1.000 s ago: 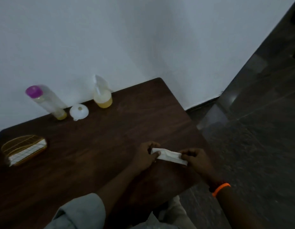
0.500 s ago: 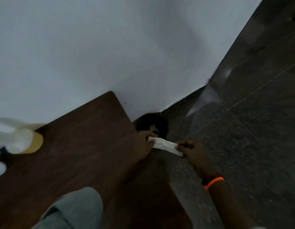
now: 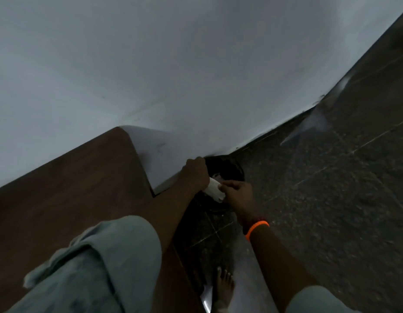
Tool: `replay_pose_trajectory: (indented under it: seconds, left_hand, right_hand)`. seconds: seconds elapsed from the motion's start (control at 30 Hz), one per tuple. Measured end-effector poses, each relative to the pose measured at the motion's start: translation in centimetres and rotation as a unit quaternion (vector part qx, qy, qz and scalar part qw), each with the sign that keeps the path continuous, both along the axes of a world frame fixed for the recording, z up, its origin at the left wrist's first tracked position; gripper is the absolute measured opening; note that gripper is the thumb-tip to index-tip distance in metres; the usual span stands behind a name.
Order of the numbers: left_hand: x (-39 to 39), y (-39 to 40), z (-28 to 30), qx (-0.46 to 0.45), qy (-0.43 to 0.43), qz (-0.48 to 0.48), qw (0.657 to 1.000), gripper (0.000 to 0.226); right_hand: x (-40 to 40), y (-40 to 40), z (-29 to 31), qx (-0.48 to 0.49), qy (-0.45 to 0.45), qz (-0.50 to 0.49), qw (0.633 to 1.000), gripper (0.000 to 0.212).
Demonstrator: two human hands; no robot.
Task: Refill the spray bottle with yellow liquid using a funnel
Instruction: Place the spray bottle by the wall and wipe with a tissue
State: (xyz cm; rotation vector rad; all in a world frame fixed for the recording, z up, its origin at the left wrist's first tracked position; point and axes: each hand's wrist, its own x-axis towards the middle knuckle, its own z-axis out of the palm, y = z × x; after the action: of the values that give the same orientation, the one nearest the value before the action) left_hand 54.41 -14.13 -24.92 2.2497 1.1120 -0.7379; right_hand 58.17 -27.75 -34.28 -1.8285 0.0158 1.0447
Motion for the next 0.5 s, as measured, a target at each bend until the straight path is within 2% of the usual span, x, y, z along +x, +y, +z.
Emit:
replay_pose_trajectory:
  seconds: [0.1,0.17,0.23,0.3,0.37,0.5]
  left_hand:
    - [1.4,0.7,-2.5,-0.007,0.047,-0.032,0.998,0.042]
    - [1.7,1.2,-3.5,-0.001,0.048,-0.051,0.998,0.042]
    - [1.8,1.4,-4.3,0.001,0.040,-0.074,0.996,0.037]
    - [1.6,1.3,-4.8,0.005,0.030,-0.103,0.994,0.032]
    - [1.5,0.8,-4.4,0.016,0.019,-0.119,0.993,0.032]
    - [1.0,-0.8,-1.0,0.010,0.000,-0.135,0.991,0.032]
  right_hand:
    - [-0.3,0.9,-5.7,-0.044,0.017,0.051,0.998,0.026]
    - [-0.7,0.6,-10.6,-0.078,0.012,0.081,0.994,0.046]
    - [-1.3,-0.7,-19.2,-0.099,0.007,0.106,0.989,0.066]
    - [-1.8,-1.7,-24.5,-0.116,0.006,0.119,0.986,0.069]
    - [-2.0,-2.3,-23.9,-0.117,-0.006,0.129,0.985,0.063]
    - [-1.8,-1.9,-11.6,-0.120,-0.029,0.133,0.983,0.057]
